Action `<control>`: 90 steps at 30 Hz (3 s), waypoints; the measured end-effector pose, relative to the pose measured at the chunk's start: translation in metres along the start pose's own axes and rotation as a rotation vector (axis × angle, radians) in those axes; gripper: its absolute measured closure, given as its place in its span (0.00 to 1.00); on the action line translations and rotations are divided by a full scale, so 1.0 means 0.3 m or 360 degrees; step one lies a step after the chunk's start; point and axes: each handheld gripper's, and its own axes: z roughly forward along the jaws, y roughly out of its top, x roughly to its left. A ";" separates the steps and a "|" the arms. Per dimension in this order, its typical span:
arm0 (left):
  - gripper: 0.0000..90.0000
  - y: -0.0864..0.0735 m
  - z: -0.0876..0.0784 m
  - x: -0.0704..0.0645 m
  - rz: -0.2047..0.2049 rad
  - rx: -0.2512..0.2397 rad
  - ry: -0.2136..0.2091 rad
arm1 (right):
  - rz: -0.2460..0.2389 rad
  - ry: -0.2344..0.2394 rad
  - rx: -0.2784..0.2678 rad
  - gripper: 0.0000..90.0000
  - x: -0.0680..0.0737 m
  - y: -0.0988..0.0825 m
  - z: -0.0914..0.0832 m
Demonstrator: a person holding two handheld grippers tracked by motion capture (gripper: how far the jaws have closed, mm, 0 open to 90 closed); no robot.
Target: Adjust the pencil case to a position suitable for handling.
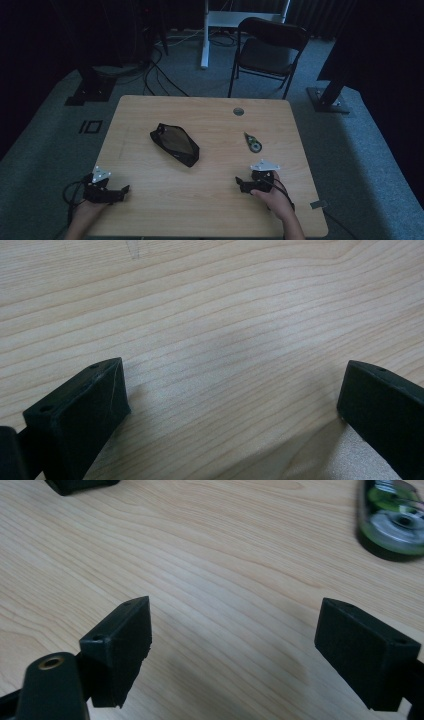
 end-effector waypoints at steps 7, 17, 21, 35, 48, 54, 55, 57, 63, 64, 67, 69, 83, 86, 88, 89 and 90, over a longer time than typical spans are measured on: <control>0.00 0.000 0.000 0.000 0.0000 0.0000 0.0000 | -0.0029 0.0047 -0.0004 0.18 0.041 0.020 0.032; 0.00 0.000 0.000 0.000 0.0000 0.0000 -0.0001 | -0.0067 0.0106 -0.0036 0.18 0.099 0.061 0.066; 0.00 0.000 0.000 0.000 0.0005 0.0001 -0.0004 | -0.0080 0.0127 -0.0045 0.18 0.118 0.074 0.078; 0.00 0.000 0.000 -0.001 0.0011 0.0002 -0.0008 | -0.0087 0.0229 -0.0135 0.19 0.200 0.139 0.140; 0.00 0.000 0.000 -0.001 0.0009 0.0001 -0.0009 | -0.0121 0.0275 -0.0193 0.23 0.259 0.212 0.192; 0.00 0.000 0.000 -0.001 0.0011 -0.0001 -0.0012 | -0.0141 0.0289 -0.0199 0.24 0.279 0.241 0.208; 0.00 0.000 0.000 -0.001 0.0010 -0.0001 -0.0012 | -0.0150 0.0288 -0.0207 0.25 0.286 0.253 0.214; 0.00 0.000 0.000 -0.001 0.0012 0.0000 -0.0012 | -0.0149 0.0299 -0.0213 0.26 0.292 0.264 0.220; 0.00 0.000 0.000 -0.002 0.0013 -0.0001 -0.0015 | -0.0159 0.0282 -0.0228 0.29 0.302 0.286 0.237; 0.00 0.000 0.000 -0.002 0.0013 -0.0001 -0.0015 | -0.0159 0.0282 -0.0228 0.29 0.302 0.286 0.237; 0.00 0.000 0.000 -0.002 0.0013 0.0000 -0.0016 | -0.0162 0.0262 -0.0244 0.36 0.307 0.299 0.250; 0.00 0.000 0.000 -0.002 0.0014 0.0002 -0.0017 | -0.0163 0.0255 -0.0233 0.38 0.309 0.305 0.254; 0.00 0.000 -0.001 -0.001 0.0021 0.0002 -0.0024 | -0.0192 0.0312 -0.0139 0.80 0.302 0.320 0.277; 0.00 0.000 -0.001 -0.001 0.0022 0.0002 -0.0024 | -0.0159 0.0345 -0.0139 0.80 0.299 0.321 0.276; 0.00 0.000 -0.001 -0.001 0.0021 0.0002 -0.0024 | -0.0180 0.0343 -0.0126 0.80 0.302 0.322 0.272; 0.00 0.000 -0.001 -0.001 0.0021 0.0002 -0.0024 | -0.0179 0.0349 -0.0128 0.80 0.302 0.323 0.268; 0.00 0.000 -0.001 -0.001 0.0021 0.0002 -0.0024 | -0.0179 0.0343 -0.0133 0.80 0.301 0.322 0.266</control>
